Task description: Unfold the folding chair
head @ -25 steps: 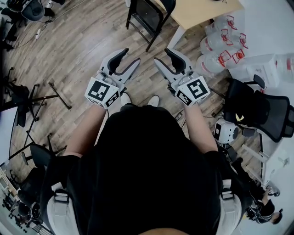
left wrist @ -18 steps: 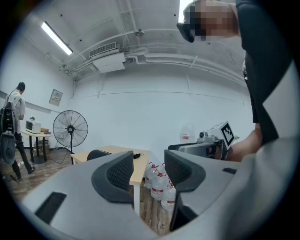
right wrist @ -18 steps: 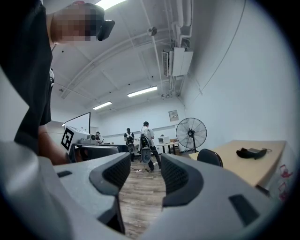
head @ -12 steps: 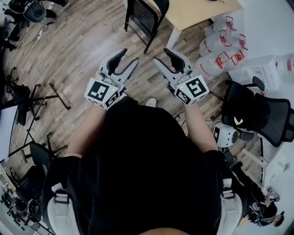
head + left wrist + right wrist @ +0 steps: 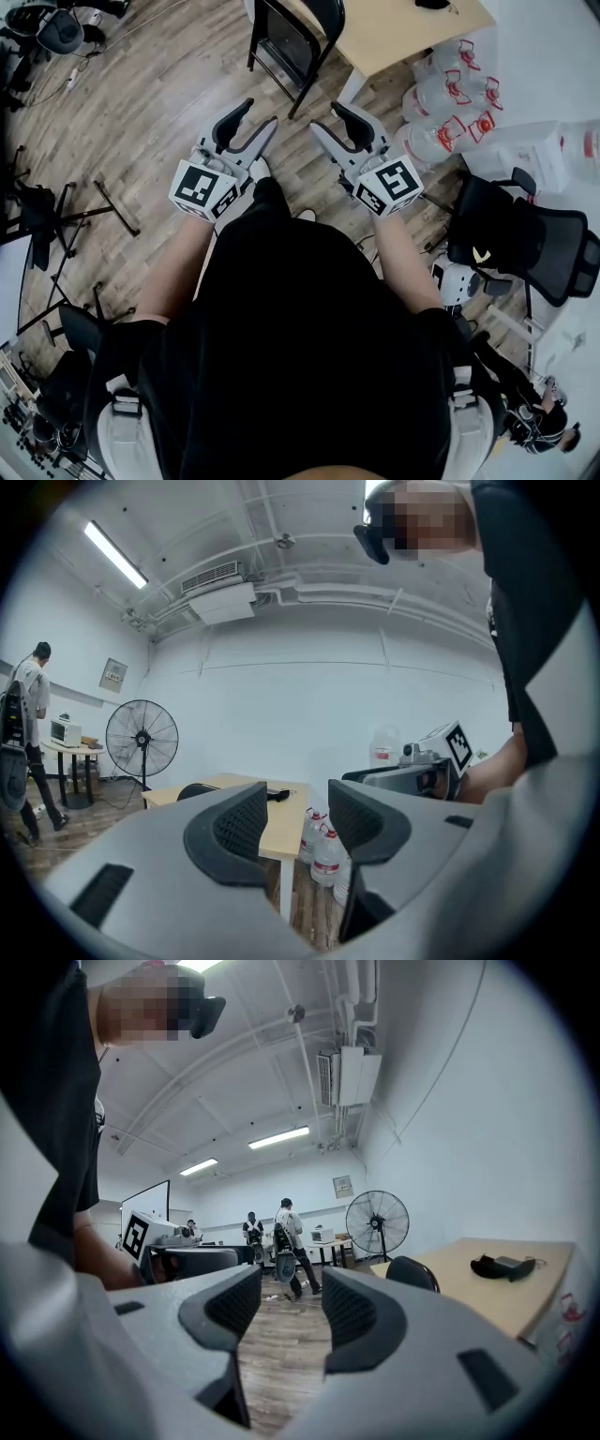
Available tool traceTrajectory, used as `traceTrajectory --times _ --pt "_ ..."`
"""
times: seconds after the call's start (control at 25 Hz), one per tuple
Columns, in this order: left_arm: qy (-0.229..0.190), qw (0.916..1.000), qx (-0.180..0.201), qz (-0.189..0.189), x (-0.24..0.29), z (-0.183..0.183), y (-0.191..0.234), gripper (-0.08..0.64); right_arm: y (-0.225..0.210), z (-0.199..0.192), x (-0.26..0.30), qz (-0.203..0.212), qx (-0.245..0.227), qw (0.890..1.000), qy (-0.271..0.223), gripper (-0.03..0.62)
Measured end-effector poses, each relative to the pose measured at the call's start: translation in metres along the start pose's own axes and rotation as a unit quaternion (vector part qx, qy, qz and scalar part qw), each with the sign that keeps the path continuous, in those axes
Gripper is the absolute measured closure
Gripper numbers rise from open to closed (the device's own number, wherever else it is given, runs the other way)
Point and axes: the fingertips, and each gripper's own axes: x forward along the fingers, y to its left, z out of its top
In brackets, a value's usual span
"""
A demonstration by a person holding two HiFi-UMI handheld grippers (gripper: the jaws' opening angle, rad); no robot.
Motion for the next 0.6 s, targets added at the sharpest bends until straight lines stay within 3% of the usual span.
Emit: traceTrajectory --times 0.6 --pt "-0.006 0.9997 -0.013 -0.022 0.065 0.018 0.191 0.360 -0.082 0.028 0.188 -0.020 -0.019 0.999 0.037 0.390"
